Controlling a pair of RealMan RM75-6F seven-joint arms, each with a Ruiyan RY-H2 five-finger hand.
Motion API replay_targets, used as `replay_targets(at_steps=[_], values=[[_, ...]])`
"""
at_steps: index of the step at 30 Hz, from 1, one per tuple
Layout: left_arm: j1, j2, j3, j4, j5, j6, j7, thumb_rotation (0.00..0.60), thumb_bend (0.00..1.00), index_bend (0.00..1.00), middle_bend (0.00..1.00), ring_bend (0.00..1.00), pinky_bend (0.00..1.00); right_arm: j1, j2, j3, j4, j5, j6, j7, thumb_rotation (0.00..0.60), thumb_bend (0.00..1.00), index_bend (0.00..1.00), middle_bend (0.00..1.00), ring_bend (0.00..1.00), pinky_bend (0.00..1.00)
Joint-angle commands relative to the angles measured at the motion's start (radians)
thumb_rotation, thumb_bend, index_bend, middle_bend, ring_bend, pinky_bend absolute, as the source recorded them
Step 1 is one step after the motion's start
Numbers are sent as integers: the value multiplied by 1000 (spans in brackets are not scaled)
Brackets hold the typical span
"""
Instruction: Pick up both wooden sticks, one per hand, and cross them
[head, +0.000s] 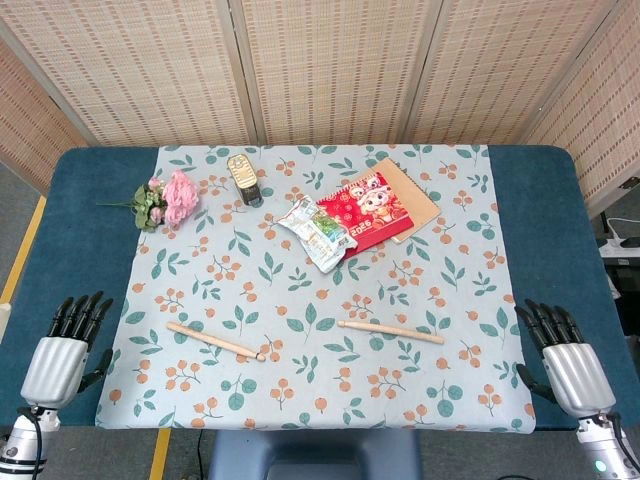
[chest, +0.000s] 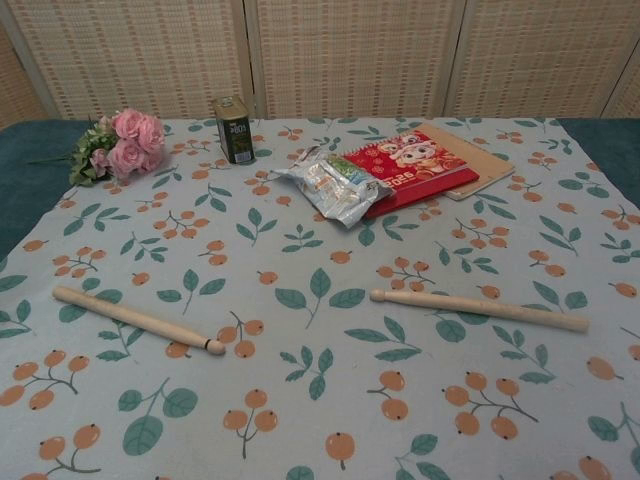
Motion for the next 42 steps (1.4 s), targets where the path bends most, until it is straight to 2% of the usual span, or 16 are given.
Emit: replay_targets(at_steps=[1, 5, 9, 14, 17, 22, 32, 42], values=[[-2, -6, 11, 2, 21, -16, 23, 600, 448, 0, 24, 0, 41, -1, 3, 0, 0, -4, 4, 3, 600, 274, 0, 0, 0, 0], [-28, -33, 29, 13, 64, -72, 59, 600, 482, 0, 122, 0, 44, -9, 8, -2, 4, -14, 22, 8, 600, 275, 0, 0, 0, 0], [-83, -62, 42, 22, 86, -188, 117, 600, 486, 36, 195, 10, 55, -11, 12, 1, 6, -5, 21, 12, 600, 274, 0, 0, 0, 0], [-155, -105, 34, 42, 68, -337, 183, 600, 480, 67, 233, 31, 61, -10, 15, -3, -1, -13, 17, 12, 600, 274, 0, 0, 0, 0], [-185, -144, 15, 83, 56, -379, 191, 600, 460, 79, 260, 52, 61, -11, 16, -3, -1, -13, 18, 9, 600, 274, 0, 0, 0, 0], [-213, -204, -3, 158, 42, -411, 176, 600, 426, 88, 266, 56, 62, -7, 17, 3, 2, 5, 5, 11, 600, 274, 0, 0, 0, 0], [-233, -316, -13, 339, 59, -391, 253, 600, 423, 108, 242, 48, 61, -5, 20, 5, 2, 7, 0, 14, 600, 274, 0, 0, 0, 0], [-233, -347, 2, 417, 71, -369, 306, 600, 422, 294, 303, 67, 61, -6, 17, 3, 0, 1, 3, 7, 600, 274, 0, 0, 0, 0]])
